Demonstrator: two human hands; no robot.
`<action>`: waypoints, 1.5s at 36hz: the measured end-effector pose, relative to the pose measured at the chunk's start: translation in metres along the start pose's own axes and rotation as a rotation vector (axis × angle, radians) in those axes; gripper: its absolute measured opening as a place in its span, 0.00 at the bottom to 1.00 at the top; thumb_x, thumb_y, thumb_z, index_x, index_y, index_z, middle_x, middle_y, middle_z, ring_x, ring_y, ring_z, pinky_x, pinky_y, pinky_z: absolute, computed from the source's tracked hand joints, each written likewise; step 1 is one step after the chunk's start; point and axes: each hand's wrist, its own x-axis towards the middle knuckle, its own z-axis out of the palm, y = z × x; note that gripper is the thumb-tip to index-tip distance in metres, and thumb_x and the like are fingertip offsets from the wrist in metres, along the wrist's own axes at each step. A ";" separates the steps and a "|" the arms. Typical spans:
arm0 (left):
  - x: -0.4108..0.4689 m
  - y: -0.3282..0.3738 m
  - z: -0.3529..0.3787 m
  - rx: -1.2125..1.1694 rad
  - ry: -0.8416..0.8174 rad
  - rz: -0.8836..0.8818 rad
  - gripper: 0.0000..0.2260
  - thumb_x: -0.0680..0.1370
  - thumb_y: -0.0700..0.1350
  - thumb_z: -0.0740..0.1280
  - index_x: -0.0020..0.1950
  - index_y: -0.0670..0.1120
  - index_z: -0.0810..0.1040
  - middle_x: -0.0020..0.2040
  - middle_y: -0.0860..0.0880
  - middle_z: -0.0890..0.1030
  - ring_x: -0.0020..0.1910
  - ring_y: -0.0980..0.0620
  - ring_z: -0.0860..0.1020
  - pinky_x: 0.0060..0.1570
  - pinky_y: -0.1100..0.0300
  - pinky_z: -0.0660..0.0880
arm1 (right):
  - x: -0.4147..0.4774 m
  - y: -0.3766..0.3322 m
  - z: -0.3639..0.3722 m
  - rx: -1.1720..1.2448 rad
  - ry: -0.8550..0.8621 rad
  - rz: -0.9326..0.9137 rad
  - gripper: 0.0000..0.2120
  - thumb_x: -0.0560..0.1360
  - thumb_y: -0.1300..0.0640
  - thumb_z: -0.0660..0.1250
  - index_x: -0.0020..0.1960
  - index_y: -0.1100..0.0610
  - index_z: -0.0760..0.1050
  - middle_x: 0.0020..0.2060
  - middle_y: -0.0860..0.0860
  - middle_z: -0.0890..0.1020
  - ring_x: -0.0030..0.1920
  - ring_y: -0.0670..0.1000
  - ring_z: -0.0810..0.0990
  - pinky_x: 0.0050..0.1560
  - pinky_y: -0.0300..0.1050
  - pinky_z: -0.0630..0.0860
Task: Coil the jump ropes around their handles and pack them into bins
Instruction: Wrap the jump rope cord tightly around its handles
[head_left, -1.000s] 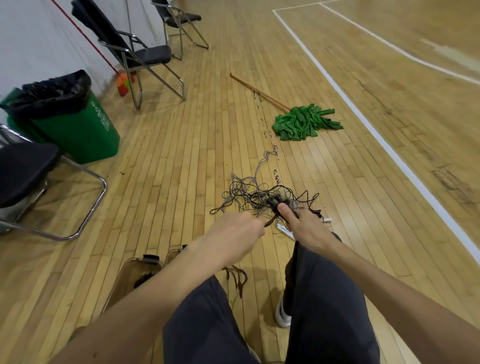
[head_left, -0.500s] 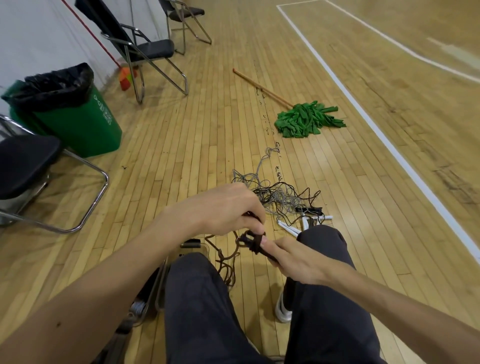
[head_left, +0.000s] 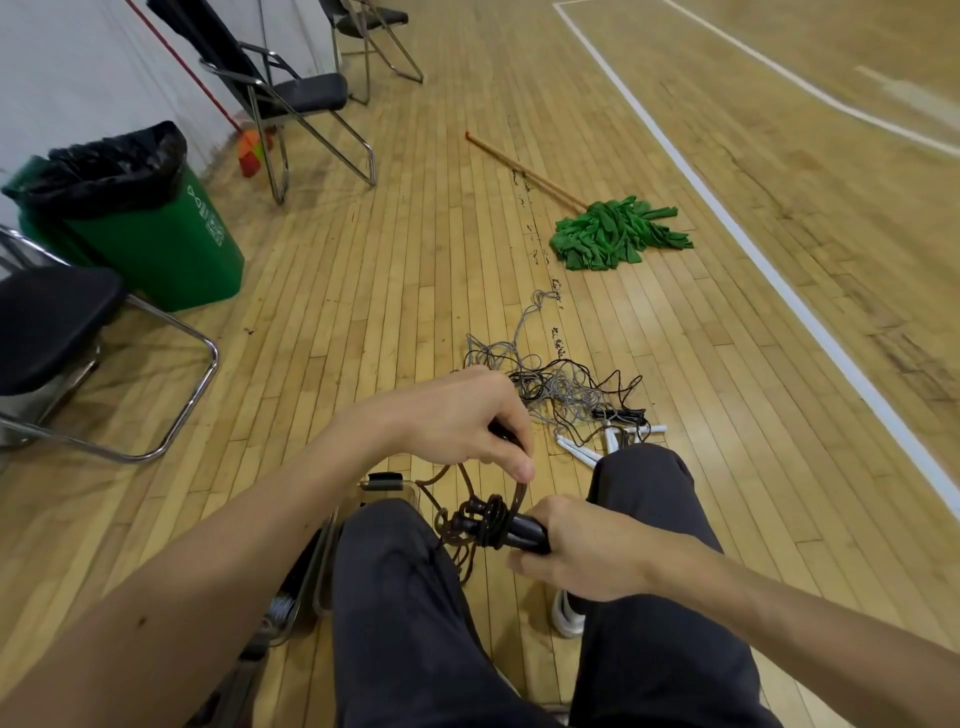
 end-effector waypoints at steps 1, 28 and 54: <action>0.002 -0.001 0.000 -0.012 -0.001 0.005 0.05 0.76 0.49 0.74 0.45 0.49 0.86 0.32 0.62 0.80 0.34 0.62 0.76 0.36 0.71 0.69 | 0.000 -0.001 0.000 0.019 -0.011 -0.003 0.13 0.81 0.53 0.65 0.38 0.50 0.69 0.31 0.48 0.72 0.30 0.47 0.69 0.37 0.49 0.70; 0.009 -0.031 0.038 -0.757 0.352 -0.044 0.19 0.83 0.43 0.62 0.33 0.54 0.80 0.30 0.47 0.70 0.29 0.51 0.63 0.30 0.60 0.59 | 0.003 -0.030 -0.048 0.395 0.384 -0.235 0.24 0.81 0.62 0.66 0.30 0.41 0.76 0.22 0.42 0.68 0.24 0.43 0.65 0.28 0.39 0.64; 0.009 -0.058 0.074 -0.321 0.376 -0.263 0.18 0.82 0.57 0.62 0.39 0.49 0.80 0.28 0.50 0.70 0.26 0.55 0.67 0.33 0.61 0.66 | 0.042 0.046 -0.039 0.500 0.590 0.313 0.12 0.77 0.64 0.70 0.43 0.57 0.66 0.31 0.52 0.66 0.24 0.46 0.65 0.21 0.37 0.64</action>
